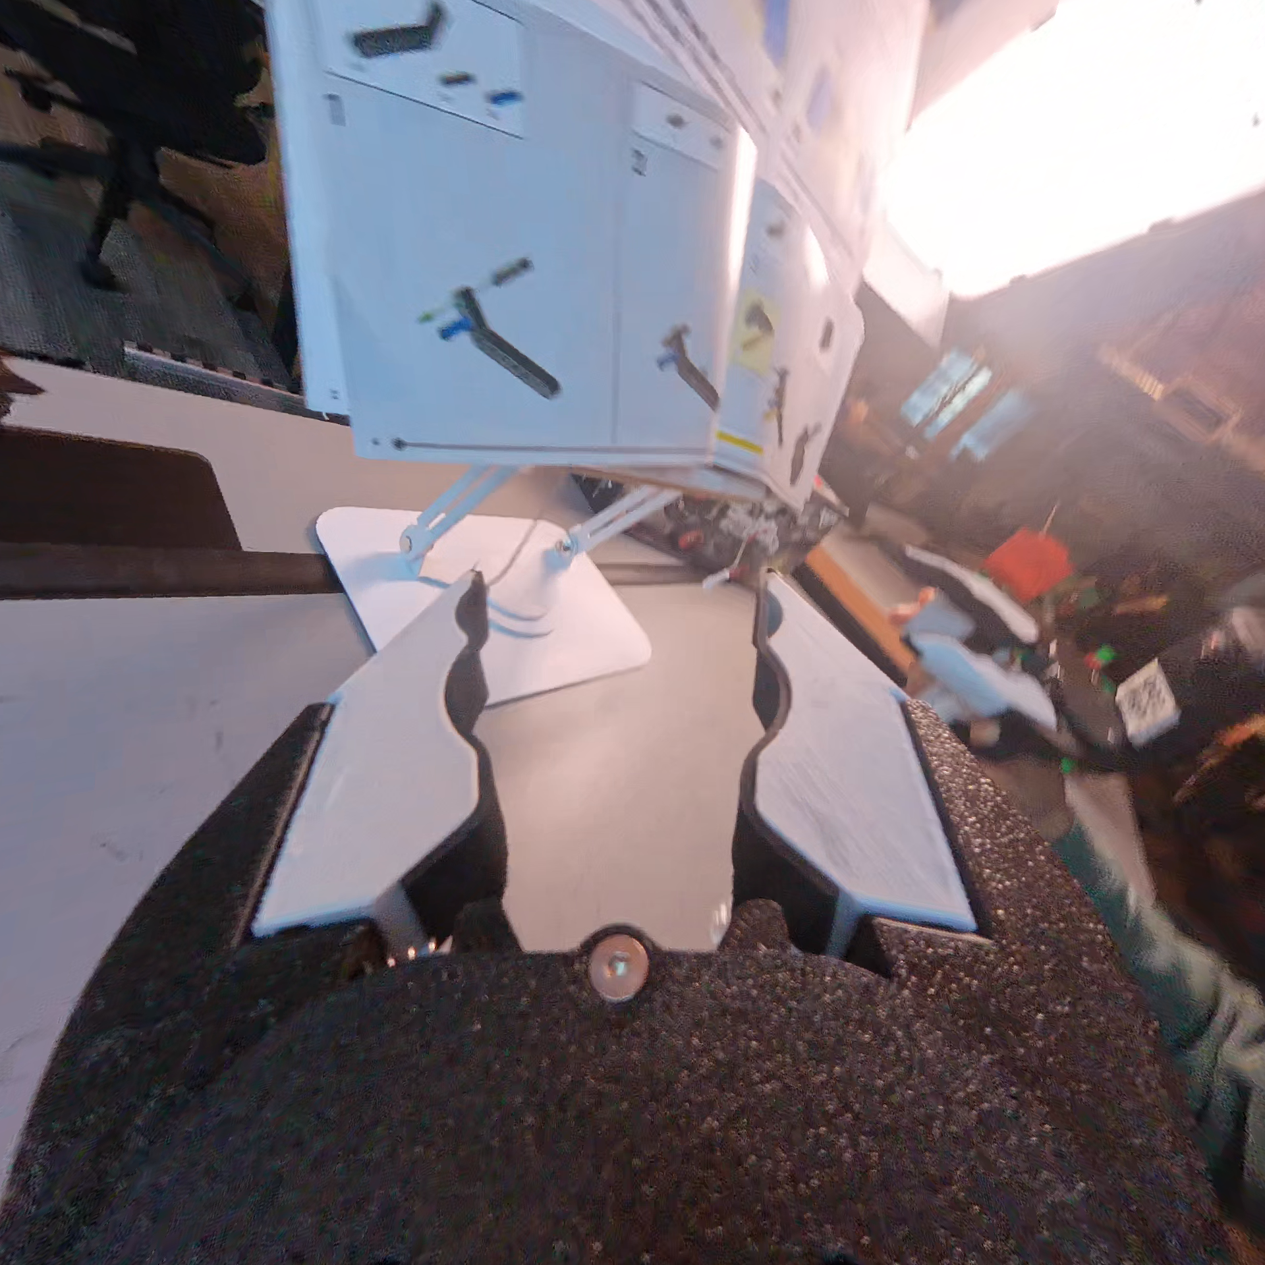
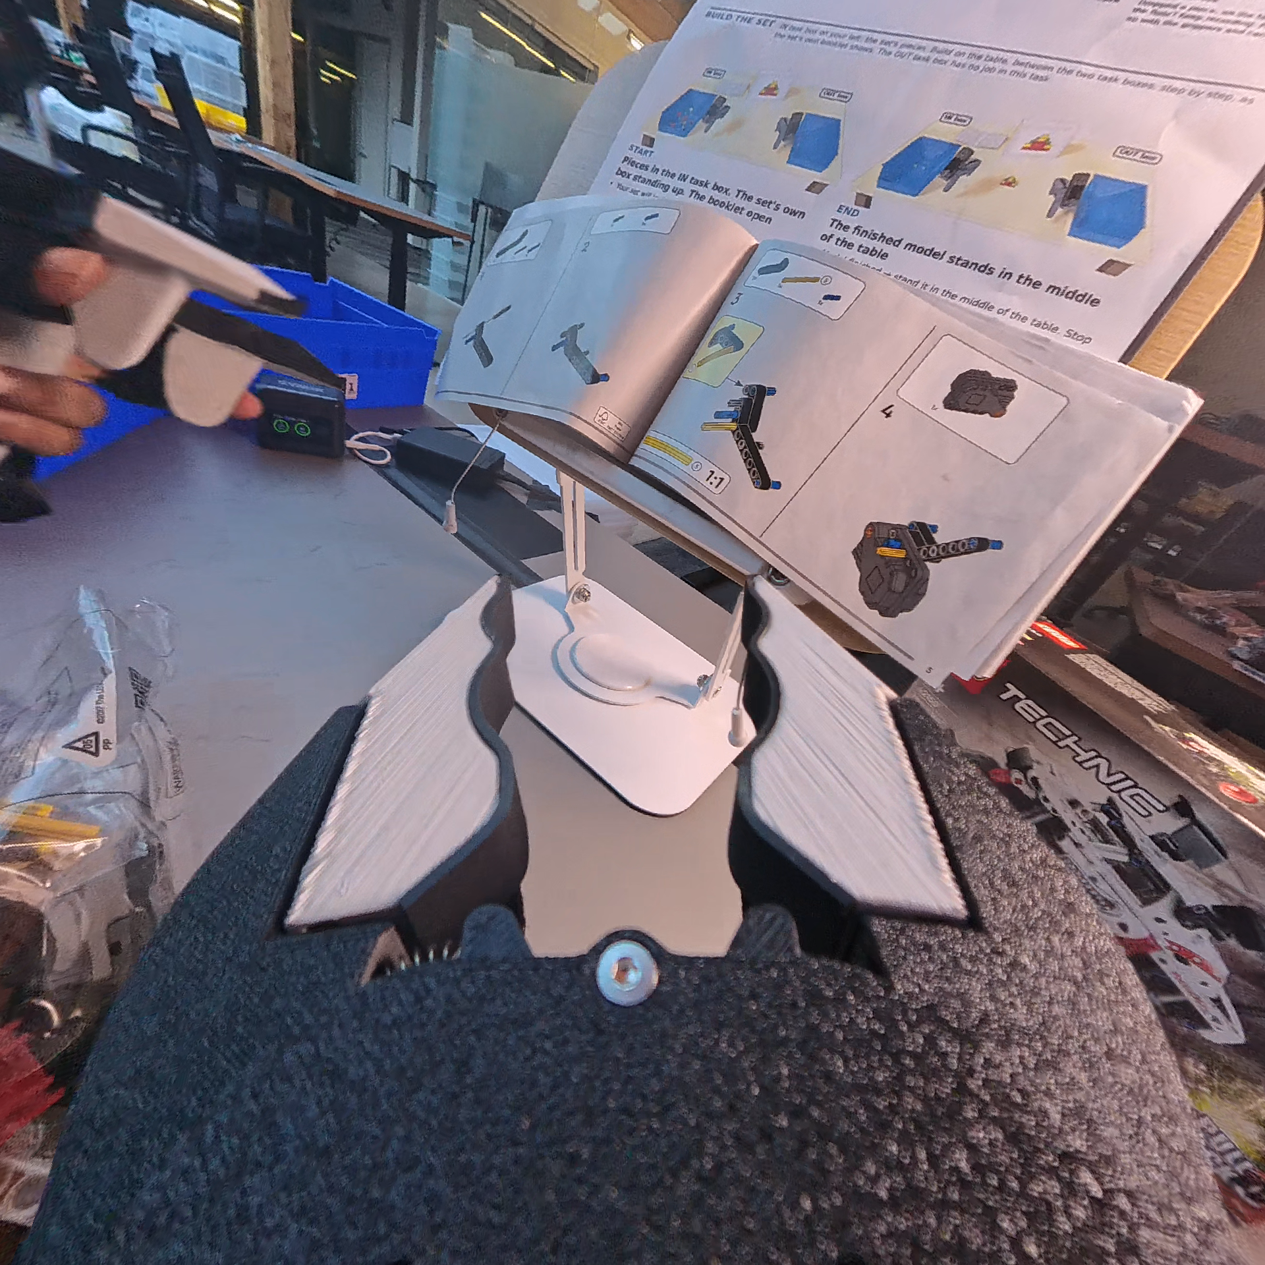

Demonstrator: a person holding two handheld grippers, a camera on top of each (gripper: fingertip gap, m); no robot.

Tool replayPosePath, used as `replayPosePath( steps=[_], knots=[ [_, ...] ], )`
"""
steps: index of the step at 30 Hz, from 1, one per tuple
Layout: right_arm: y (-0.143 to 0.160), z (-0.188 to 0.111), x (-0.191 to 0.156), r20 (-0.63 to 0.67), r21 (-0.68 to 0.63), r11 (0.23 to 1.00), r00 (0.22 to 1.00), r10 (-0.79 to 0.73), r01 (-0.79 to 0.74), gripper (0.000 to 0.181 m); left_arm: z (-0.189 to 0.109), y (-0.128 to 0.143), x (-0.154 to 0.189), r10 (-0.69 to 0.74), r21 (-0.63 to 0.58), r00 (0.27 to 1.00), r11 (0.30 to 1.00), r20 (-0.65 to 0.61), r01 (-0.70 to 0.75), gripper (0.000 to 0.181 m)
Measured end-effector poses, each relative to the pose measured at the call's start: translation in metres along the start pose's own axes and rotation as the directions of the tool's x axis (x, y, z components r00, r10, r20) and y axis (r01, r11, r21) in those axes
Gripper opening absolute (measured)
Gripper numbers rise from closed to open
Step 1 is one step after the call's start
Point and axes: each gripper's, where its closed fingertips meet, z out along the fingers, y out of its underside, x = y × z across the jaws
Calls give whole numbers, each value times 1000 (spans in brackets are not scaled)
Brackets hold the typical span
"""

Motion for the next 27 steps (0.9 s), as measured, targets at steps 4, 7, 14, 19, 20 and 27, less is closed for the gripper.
replayPosePath(
  steps=[4,7,14,19,20,27],
  knots=[
    [-1,0,-10,16,0,999,999,-35,35,66,36,-40,-65,-114,189,991,977,67,99,96],
    [-2,0,-7,11,3,999,999,-38,38,66,59,-47,-78,-47,163,999,986,1,47,80],
    [-2,24,8,-16,0,999,999,-45,45,57,37,-63,-60,66,197,998,978,1,-65,0],
    [-6,76,25,-79,5,999,996,-49,50,45,18,-83,18,203,250,971,954,-128,-166,0],
    [-2,85,30,-103,-21,998,993,-52,51,45,17,-83,42,246,247,953,948,-176,-200,0],
    [12,97,36,-57,-25,998,997,54,-55,65,56,-49,169,405,150,817,914,-411,-377,0]
  ],
)
